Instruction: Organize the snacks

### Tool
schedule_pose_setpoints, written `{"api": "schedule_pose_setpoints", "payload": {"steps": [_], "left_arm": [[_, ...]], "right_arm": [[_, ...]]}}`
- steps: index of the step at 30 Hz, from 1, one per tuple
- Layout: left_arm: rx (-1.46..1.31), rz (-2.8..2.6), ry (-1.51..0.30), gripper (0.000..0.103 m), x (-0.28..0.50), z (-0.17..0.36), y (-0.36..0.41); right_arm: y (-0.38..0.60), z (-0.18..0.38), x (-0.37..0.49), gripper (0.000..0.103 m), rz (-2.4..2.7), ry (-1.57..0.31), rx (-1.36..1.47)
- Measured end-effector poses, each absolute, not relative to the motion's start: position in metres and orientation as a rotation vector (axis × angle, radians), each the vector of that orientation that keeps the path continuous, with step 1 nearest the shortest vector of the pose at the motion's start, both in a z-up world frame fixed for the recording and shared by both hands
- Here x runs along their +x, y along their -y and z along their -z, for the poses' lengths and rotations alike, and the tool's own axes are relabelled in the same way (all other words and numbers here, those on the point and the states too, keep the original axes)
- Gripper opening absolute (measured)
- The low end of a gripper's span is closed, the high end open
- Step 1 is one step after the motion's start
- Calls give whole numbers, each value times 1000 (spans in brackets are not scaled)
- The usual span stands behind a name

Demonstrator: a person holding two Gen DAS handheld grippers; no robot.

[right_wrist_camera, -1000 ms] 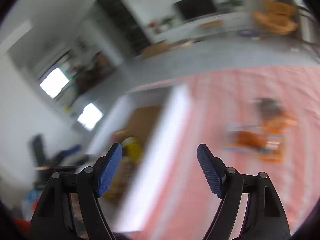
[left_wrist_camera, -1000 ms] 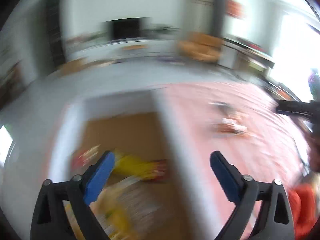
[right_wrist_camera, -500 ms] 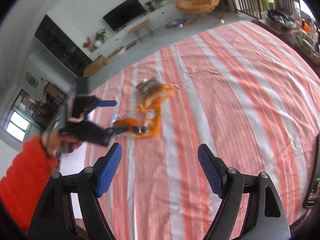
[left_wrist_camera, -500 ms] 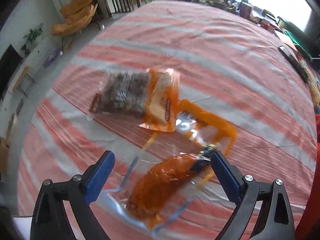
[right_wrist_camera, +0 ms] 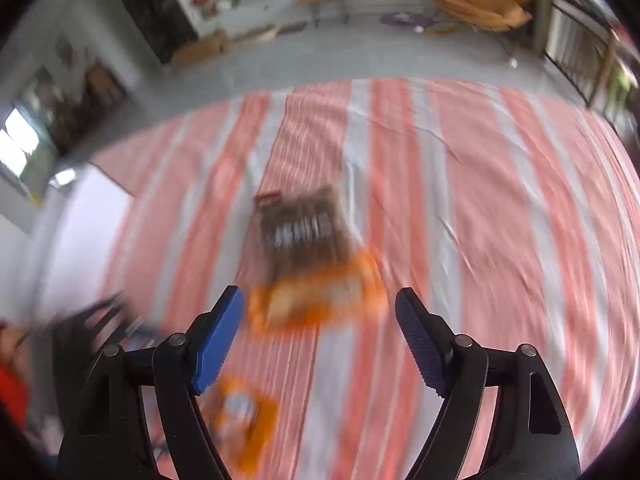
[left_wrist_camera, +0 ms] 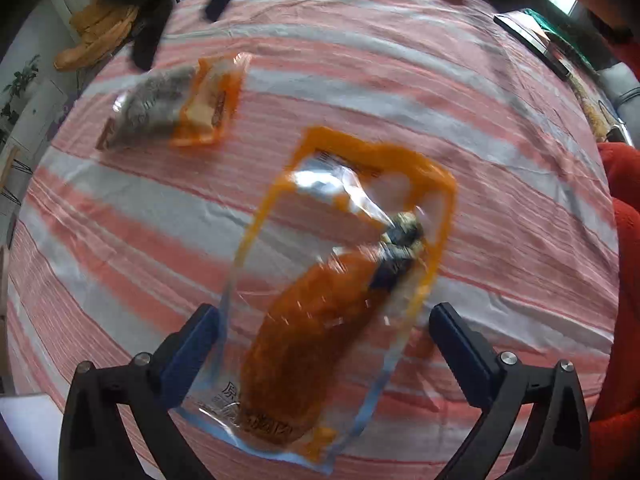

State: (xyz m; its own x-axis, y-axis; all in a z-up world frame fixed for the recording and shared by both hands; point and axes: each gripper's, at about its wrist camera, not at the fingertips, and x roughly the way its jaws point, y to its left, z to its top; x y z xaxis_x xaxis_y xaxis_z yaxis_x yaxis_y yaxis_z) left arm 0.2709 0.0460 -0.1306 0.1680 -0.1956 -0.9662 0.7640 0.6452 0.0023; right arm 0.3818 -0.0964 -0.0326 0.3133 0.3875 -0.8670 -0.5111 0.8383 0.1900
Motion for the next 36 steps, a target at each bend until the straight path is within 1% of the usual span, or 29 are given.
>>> {"api": "schedule_pose_setpoints", "payload": {"steps": [2,4,5,6,7,8,9,10,11,13,14,16,20,22,26,29,30,32,33,34,35,36], "left_arm": [[576,736,-1230,103,268,130,-50],[570,738,-1224,103,269,130,-53],[569,735,-1228,103,271,130,-53],[560,722,-1230,100,274,130,-54],[541,702,-1226,87,272,126,-56],[503,671,-1222,80,273,121,-57],[475,629,-1224,67,275,117,-60],[452,604,-1226,58,278,115,-64],[417,564,-1228,56,281,114,-69],[355,503,-1221,47,282,108,-77],[344,461,-1213,45,282,104,-81],[297,422,-1194,42,278,93,-91],[129,417,-1164,41,254,60,-115],[30,426,-1126,41,233,41,-127],[-171,356,-1029,41,174,-11,-194],[-229,179,-970,42,117,-39,-260],[-218,100,-959,43,99,-43,-279],[-176,-67,-944,54,67,-47,-308],[-162,-158,-946,65,50,-47,-322],[-157,-239,-950,72,34,-46,-333],[-157,-308,-946,76,19,-44,-343],[-161,-347,-936,79,7,-43,-349]], "right_arm": [[70,51,401,80,-598,-1115,-168],[45,76,411,87,-602,-1176,-245],[33,86,411,93,-581,-1172,-321],[30,87,409,93,-587,-1144,-342],[29,87,409,90,-581,-1136,-345],[32,86,410,82,-562,-1147,-326],[36,84,409,58,-543,-1156,-315],[43,80,410,31,-525,-1163,-287],[53,76,410,21,-510,-1181,-234],[74,76,407,20,-501,-1218,-154],[85,76,402,20,-506,-1214,-135],[113,75,391,20,-522,-1224,-16],[160,50,356,20,-581,-1169,148],[170,30,334,20,-612,-1145,164],[147,-33,279,20,-772,-1074,181],[99,-85,224,20,-953,-1023,190],[78,-99,203,20,-1021,-1012,191],[36,-119,167,21,-1122,-999,176],[12,-126,147,24,-1174,-997,165],[-8,-129,132,26,-1206,-999,149],[-36,-132,112,56,-1223,-1003,113],[-50,-129,97,81,-1231,-1006,94]]}}
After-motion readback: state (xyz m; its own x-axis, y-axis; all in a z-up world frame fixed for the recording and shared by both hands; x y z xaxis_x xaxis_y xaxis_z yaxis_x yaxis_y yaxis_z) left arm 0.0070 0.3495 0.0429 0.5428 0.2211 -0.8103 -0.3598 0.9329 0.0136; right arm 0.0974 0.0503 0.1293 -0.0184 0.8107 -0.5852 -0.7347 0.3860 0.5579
